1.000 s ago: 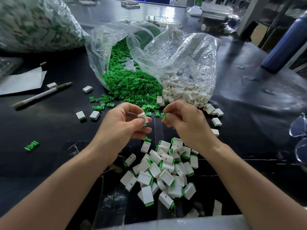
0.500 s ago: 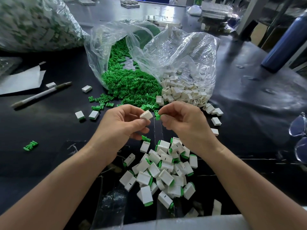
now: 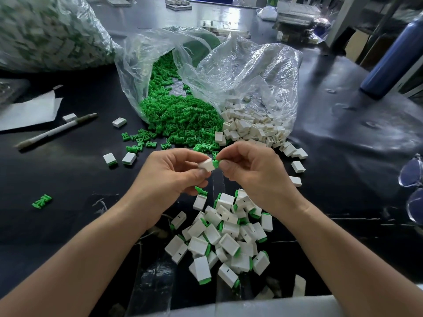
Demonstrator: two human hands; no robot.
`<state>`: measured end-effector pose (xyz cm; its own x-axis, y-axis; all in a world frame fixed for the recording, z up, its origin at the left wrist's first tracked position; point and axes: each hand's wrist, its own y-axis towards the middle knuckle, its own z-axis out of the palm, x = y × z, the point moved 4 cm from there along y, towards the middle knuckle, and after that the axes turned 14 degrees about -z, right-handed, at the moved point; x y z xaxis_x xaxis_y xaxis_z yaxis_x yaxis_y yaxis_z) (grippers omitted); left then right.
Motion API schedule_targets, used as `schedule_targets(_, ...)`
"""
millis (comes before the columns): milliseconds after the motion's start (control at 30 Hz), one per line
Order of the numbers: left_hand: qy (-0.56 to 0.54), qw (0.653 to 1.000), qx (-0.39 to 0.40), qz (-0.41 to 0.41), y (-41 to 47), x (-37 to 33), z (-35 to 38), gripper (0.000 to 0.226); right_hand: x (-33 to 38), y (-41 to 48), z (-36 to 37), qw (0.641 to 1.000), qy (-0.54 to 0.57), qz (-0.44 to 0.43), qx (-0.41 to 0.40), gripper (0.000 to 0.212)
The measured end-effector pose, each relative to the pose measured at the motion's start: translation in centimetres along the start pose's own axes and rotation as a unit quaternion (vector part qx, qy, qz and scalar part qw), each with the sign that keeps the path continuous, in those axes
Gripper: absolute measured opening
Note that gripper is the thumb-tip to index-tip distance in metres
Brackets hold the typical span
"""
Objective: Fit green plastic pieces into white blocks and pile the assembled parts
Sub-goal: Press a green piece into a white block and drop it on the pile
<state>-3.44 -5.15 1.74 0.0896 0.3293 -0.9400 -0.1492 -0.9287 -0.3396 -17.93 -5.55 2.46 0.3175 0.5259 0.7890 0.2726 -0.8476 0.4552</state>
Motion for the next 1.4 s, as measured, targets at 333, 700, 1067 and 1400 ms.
schedule_targets(333, 0.031, 0.999, -0.002, 0.027, -0.1, 0.0, -0.1, 0.007, -0.2, -0.2, 0.3, 1.0, 0.005, 0.012, 0.021, 0.022)
schedule_targets(700, 0.04, 0.999, 0.017, 0.026, -0.4, -0.1, 0.0, 0.018, 0.4, -0.6, 0.3, 0.992, -0.086, 0.002, 0.095, 0.018)
schedule_targets(1067, 0.253, 0.954, -0.057, 0.15, -1.0, -0.3, -0.2, 0.017, 2.0, -0.8, 0.9, 0.941, -0.257, -0.109, 0.194, 0.013)
schedule_targets(1400, 0.356, 0.907, -0.074, 0.214, -1.3, -0.2, 0.3, 0.008, 2.3, -1.1, 1.8, 0.896, -0.33, -0.133, 0.265, 0.018)
